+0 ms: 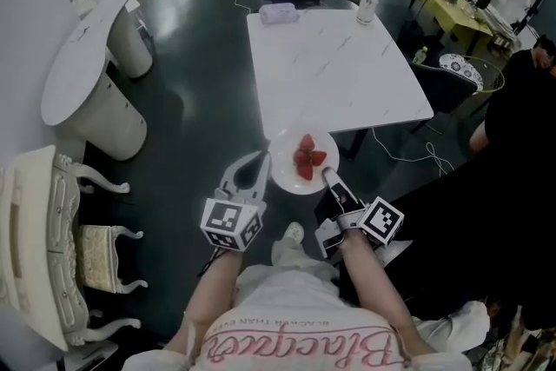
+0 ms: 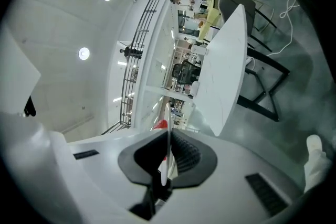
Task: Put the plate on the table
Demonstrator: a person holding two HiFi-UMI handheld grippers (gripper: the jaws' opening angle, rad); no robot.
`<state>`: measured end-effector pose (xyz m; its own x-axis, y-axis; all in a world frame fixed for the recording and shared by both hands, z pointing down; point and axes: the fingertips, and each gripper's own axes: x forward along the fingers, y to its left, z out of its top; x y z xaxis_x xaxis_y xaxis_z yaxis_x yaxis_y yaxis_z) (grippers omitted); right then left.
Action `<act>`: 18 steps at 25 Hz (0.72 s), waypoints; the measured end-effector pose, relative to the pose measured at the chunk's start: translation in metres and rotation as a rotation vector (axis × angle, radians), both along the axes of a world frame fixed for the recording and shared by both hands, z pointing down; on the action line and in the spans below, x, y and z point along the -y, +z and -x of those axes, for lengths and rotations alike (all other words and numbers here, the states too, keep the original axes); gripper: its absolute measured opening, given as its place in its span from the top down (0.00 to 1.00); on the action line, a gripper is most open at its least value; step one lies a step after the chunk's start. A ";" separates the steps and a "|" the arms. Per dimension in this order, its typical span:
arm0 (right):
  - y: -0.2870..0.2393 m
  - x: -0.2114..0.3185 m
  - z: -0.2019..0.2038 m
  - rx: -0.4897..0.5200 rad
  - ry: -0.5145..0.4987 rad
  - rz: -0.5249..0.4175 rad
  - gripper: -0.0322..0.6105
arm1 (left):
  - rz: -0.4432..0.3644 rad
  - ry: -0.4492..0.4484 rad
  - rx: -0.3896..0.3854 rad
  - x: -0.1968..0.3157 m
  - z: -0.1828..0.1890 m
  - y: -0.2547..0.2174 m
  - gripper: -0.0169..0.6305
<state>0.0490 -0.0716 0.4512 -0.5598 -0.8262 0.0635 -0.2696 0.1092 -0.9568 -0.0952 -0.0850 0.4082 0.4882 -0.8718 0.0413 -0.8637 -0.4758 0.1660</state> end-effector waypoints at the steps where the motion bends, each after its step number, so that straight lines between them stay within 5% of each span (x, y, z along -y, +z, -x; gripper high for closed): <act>1: -0.001 0.014 -0.002 0.002 -0.006 -0.002 0.93 | 0.001 -0.003 -0.001 0.015 -0.003 0.000 0.97; 18: 0.017 0.183 -0.035 -0.003 -0.018 0.051 0.93 | 0.049 -0.066 0.009 0.172 -0.020 0.019 0.97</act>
<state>0.0840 -0.2546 0.4684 -0.5739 -0.8119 0.1071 -0.2711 0.0649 -0.9604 -0.0757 -0.2565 0.4272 0.4289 -0.8990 0.0888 -0.8946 -0.4091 0.1798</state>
